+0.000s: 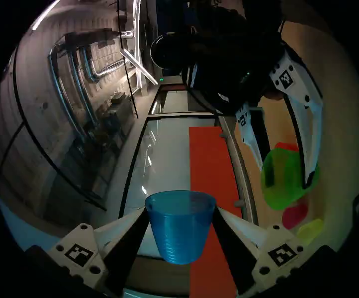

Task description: Pour water

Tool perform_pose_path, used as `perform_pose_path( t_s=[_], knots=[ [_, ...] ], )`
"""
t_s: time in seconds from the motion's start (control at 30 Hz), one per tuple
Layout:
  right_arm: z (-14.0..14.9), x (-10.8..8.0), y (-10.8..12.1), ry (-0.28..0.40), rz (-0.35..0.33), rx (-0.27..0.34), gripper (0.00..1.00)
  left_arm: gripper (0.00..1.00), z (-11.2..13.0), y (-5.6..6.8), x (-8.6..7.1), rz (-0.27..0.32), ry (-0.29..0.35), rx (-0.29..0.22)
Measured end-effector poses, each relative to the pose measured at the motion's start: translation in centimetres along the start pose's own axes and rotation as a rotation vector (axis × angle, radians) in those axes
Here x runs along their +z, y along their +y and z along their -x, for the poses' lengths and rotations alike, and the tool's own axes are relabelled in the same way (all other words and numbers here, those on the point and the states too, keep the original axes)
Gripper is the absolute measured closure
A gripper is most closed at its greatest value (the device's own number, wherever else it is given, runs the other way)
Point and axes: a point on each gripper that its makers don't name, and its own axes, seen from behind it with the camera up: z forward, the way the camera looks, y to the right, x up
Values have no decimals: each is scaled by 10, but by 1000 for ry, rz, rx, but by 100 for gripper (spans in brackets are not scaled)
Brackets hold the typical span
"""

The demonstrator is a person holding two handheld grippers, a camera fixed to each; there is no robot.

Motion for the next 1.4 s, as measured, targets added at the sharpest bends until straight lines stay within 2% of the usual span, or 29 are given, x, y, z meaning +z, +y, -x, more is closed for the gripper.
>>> perform_pose_path(
  t_s=[0.17, 0.3, 0.4, 0.57, 0.73, 1.07, 1.4],
  knots=[
    [0, 0, 1, 2, 2, 2, 10, 14, 3, -1, 0, -4, -4, -33],
    [-1, -1, 2, 7, 5, 4, 10, 14, 8, 2, 1, -7, -15, -97],
    [-2, -2, 3, 10, 9, 5, 10, 14, 13, 7, 1, -4, -29, -171],
    [-2, -4, 5, 14, 13, 9, 10, 14, 20, 15, 1, -5, -49, -327],
    [-3, -5, 8, 18, 17, 12, 10, 15, 30, 16, 1, -16, -66, -468],
    [-7, -6, 12, 25, 24, 13, 10, 15, 42, 21, -5, -27, -95, -728],
    [-10, -9, 17, 37, 36, 22, 10, 14, 56, 25, -4, -40, -109, -980]
  ],
)
